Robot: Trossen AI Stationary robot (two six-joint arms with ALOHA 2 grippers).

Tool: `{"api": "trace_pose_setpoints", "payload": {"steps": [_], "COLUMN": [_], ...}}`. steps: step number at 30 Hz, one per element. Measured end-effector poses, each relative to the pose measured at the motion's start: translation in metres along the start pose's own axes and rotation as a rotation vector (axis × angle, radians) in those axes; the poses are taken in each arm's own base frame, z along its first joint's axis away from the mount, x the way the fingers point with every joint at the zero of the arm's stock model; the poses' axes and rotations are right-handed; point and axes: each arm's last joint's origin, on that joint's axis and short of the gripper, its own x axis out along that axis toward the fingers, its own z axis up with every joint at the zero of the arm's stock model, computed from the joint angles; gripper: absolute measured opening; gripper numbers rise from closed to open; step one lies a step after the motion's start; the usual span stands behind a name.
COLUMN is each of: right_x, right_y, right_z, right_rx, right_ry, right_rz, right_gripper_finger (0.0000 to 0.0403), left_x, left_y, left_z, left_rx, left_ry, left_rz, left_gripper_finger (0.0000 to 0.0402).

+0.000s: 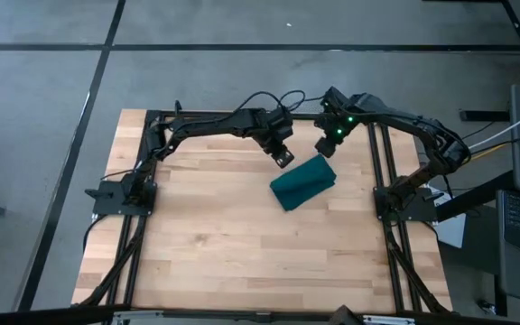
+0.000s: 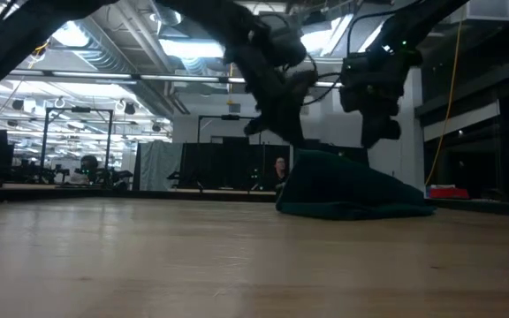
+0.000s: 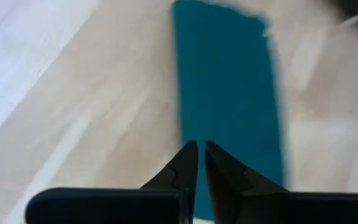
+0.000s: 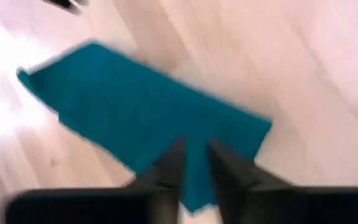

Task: Fold microfiber towels
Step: Fold the black towel on the table

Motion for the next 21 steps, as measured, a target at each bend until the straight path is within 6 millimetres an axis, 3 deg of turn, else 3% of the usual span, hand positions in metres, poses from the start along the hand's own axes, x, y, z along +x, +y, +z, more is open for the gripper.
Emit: {"api": "trace_pose_setpoints", "payload": {"steps": [2, 4, 8, 15, 18, 21], "right_x": [0.002, 0.003, 0.01, 0.045, 0.067, 0.087], "right_y": [0.002, 0.004, 0.011, 0.03, 0.035, 0.038], "right_z": [0.006, 0.009, 0.01, 0.014, 0.014, 0.012], "right_rx": [-0.011, -0.019, -0.022, -0.063, -0.069, -0.072], "right_ry": [-0.043, -0.066, -0.043, 0.071, 0.147, 0.212], "right_rz": [0.001, 0.002, 0.041, 0.106, 0.139, 0.164], "right_gripper_finger": [0.0039, 0.0015, 0.0005, 0.0002, 0.0002, 0.0001], "left_x": [0.009, 0.014, 0.018, 0.024, 0.043, 0.074], "left_y": [0.01, 0.015, 0.013, -0.021, -0.034, -0.042], "left_z": [-0.001, 0.0, 0.002, -0.005, -0.017, -0.033], "left_rx": [-0.008, -0.014, -0.003, -0.009, -0.001, -0.022], "left_ry": [0.024, 0.021, 0.004, -0.007, 0.033, 0.1], "left_rz": [0.019, 0.023, -0.018, -0.126, -0.105, -0.1], "left_gripper_finger": [0.0023, 0.0019, 0.0011, 0.0002, 0.0005, 0.0004]}}
